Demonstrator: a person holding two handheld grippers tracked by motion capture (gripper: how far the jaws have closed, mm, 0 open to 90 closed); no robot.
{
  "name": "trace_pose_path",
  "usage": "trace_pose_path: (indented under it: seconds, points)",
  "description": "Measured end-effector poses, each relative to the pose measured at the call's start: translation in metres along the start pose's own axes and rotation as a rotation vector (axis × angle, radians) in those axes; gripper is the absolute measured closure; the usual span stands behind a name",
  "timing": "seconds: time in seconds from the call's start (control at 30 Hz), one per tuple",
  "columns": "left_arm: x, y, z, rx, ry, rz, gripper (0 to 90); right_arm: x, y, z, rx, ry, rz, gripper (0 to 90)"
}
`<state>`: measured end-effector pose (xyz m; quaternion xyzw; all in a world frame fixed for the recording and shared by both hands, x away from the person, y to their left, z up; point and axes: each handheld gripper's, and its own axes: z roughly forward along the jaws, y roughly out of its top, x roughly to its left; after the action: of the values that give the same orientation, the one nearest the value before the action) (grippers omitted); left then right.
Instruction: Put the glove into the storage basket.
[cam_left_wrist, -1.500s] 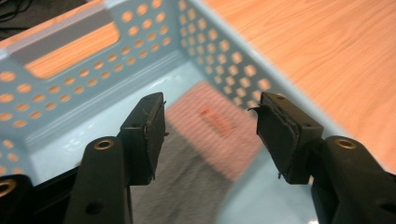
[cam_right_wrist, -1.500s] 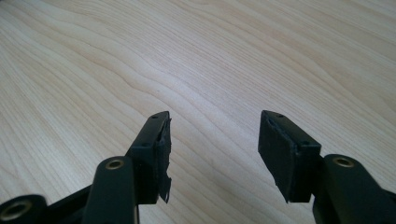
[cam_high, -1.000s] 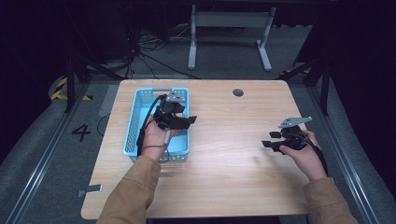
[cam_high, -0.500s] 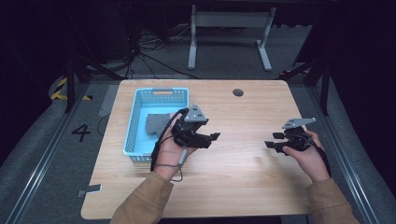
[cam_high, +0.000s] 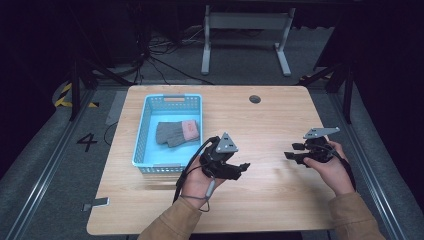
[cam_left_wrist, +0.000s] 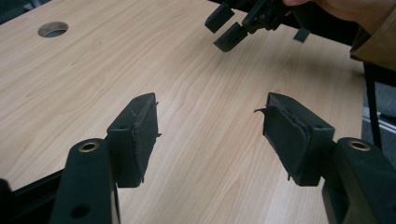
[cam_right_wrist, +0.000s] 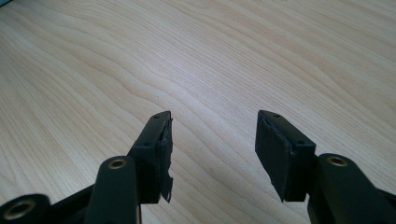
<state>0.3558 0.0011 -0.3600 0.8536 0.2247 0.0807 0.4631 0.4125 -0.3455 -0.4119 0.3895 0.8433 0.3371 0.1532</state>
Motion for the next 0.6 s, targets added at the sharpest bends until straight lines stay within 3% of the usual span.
trace_pose_path:
  seconds: [0.13, 0.37, 0.43, 0.5, 0.6]
  points:
    - [-0.003, -0.011, 0.01, -0.001, -0.023, -0.016, 35.7, -0.001, -0.001, 0.0, 0.003, 0.001, 0.001, 47.0]
    - [-0.007, -0.032, 0.03, 0.035, -0.013, -0.012, 35.3, 0.0, -0.002, 0.002, 0.012, 0.001, -0.002, 46.9]
    - [-0.007, -0.04, 0.038, 0.028, -0.034, -0.044, 35.3, 0.0, -0.002, 0.002, 0.011, 0.002, -0.002, 46.7]
    - [-0.007, -0.047, 0.045, 0.032, -0.031, -0.057, 36.4, -0.001, -0.002, 0.003, 0.012, -0.001, -0.002, 46.6]
    - [-0.01, -0.06, 0.057, 0.075, 0.001, -0.037, 40.3, -0.001, -0.004, 0.006, 0.018, 0.003, -0.001, 46.3]
